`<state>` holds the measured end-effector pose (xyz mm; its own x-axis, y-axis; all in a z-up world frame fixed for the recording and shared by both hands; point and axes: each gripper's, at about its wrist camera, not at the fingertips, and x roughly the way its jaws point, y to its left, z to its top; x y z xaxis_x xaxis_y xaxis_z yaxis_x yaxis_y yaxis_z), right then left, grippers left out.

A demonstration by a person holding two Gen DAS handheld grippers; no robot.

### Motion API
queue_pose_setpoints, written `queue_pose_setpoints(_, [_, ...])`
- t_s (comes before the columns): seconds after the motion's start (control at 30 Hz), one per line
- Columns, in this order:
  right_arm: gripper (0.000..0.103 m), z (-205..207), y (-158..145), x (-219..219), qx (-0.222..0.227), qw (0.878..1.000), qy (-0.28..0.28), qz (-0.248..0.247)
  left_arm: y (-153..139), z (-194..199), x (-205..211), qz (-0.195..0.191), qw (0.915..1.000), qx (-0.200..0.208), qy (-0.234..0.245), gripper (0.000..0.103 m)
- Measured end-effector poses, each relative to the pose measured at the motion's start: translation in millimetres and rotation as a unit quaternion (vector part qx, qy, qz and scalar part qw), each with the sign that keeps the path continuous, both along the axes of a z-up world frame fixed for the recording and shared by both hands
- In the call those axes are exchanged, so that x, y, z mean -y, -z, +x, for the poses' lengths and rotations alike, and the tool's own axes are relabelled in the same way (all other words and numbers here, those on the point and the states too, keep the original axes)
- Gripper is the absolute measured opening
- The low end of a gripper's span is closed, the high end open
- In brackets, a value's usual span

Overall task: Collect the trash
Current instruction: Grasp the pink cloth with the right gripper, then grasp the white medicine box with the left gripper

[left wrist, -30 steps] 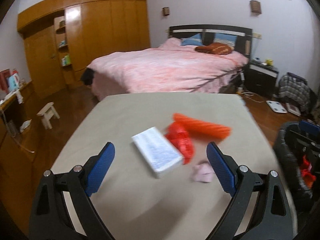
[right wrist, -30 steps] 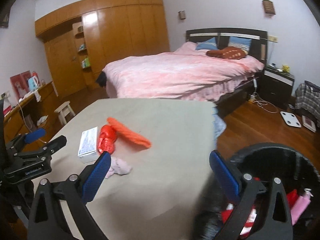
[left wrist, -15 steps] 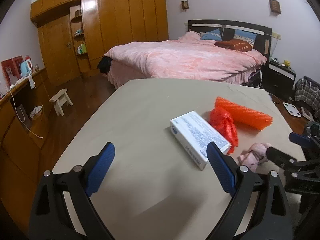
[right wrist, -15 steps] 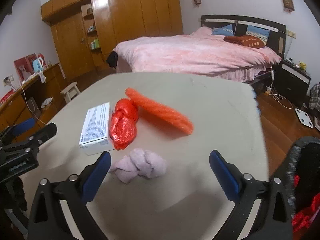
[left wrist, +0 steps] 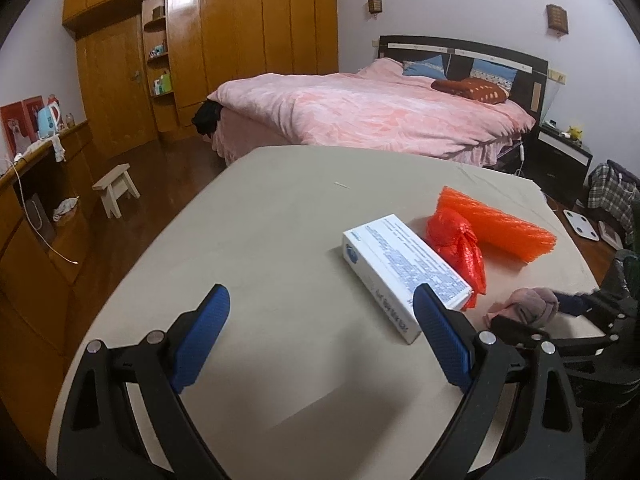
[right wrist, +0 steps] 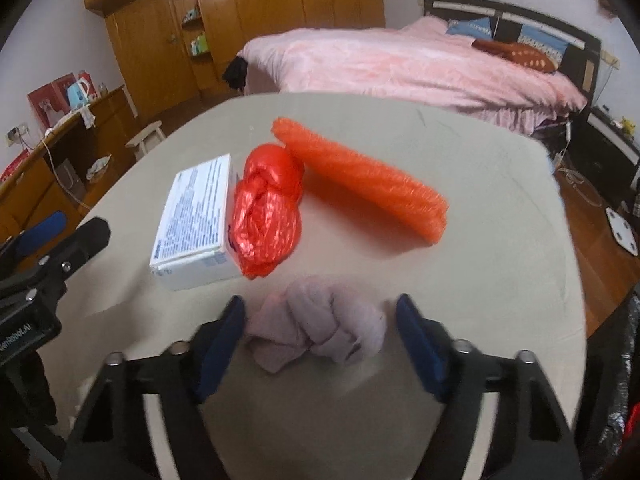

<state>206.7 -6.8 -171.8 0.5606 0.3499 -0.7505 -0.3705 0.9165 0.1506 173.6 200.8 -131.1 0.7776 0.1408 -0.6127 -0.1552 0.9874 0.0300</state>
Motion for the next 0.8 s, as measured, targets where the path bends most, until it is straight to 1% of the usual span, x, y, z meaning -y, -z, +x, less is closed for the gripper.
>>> queue_pose_setpoints(0.07, [0.057, -2, -1, 0, 0.001, 1.000, -0.003, 0.002, 1, 3, 5, -0.003, 1.0000, -0.002, 0.006, 0.090])
queue_pose_setpoints(0.13, [0.049, -3, -3, 2, 0.001, 1.000, -0.007, 0.006, 2, 6, 11, -0.005, 0.9999, -0.004, 0.013, 0.090])
queue_pose_setpoints(0.37, [0.047, 2, -14, 35, 0.012, 0.999, 0.032, 0.012, 9, 25, 37, -0.018, 0.9990, -0.013, 0.039, 0.090])
queue_pose_setpoints(0.47, [0.047, 4, -16, 45, 0.016, 0.999, 0.042, 0.015, 15, 35, 49, -0.021, 0.9984, -0.025, 0.046, 0.090])
queue_pose_setpoints(0.53, [0.047, 5, -18, 48, 0.017, 0.999, 0.044, 0.018, 21, 41, 53, -0.016, 0.9982, -0.037, 0.045, 0.090])
queue_pose_setpoints(0.63, [0.047, 6, -18, 48, 0.019, 0.999, 0.044, 0.022, 28, 48, 53, -0.019, 0.9974, -0.058, 0.038, 0.090])
queue_pose_setpoints(0.73, [0.047, 6, -16, 45, 0.017, 0.999, 0.043, 0.025, 31, 49, 47, -0.033, 0.9968, -0.065, 0.032, 0.090])
queue_pose_setpoints(0.8, [0.047, 7, -14, 43, 0.015, 0.999, 0.040, 0.026, 31, 47, 43, -0.035, 0.9969, -0.066, 0.024, 0.090])
